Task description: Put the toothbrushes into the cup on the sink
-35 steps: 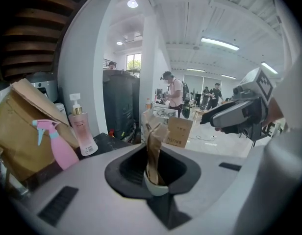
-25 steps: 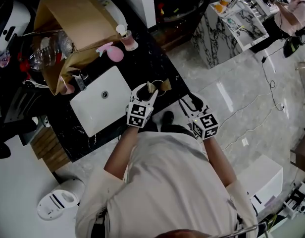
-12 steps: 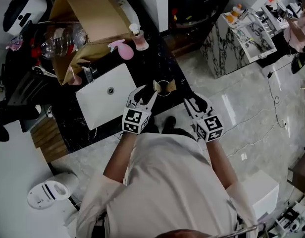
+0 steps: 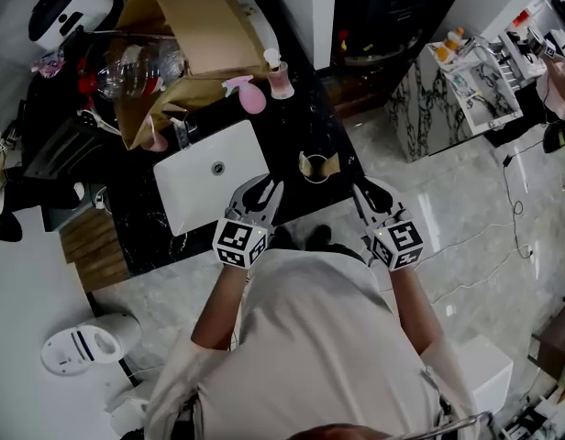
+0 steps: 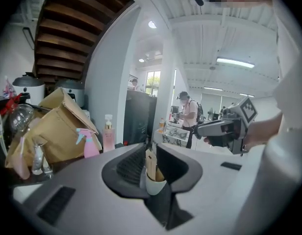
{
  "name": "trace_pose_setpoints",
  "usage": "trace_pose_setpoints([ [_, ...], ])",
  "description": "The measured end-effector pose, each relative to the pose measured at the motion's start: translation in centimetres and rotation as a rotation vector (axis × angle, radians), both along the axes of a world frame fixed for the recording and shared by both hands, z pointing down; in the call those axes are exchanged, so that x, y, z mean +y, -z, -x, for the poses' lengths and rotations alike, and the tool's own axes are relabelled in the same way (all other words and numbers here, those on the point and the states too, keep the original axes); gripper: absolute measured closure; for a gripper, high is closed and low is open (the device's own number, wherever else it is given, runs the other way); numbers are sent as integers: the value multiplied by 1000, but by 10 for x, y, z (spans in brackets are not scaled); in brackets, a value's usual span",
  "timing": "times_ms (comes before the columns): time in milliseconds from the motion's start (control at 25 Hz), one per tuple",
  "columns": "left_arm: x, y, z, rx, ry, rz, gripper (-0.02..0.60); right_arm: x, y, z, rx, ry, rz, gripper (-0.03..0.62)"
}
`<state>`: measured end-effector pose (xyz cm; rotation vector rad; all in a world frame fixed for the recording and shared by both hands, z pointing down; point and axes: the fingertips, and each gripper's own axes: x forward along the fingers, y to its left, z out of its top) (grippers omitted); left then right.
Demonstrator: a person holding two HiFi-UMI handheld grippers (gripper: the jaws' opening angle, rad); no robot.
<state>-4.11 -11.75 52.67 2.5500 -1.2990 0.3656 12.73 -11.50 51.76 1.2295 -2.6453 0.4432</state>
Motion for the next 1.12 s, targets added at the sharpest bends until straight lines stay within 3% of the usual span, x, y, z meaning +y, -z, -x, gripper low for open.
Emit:
trace_pose_setpoints([
  [360, 13, 21, 28, 47, -19, -4, 572, 12, 26, 11, -1, -37, -34, 539],
  [800, 22, 33, 42, 65, -63, -24, 574, 26, 43, 16, -11, -104, -70, 556],
  [1120, 24, 31, 48, 74, -68, -16, 574, 30, 43, 21, -5, -97, -73, 556],
])
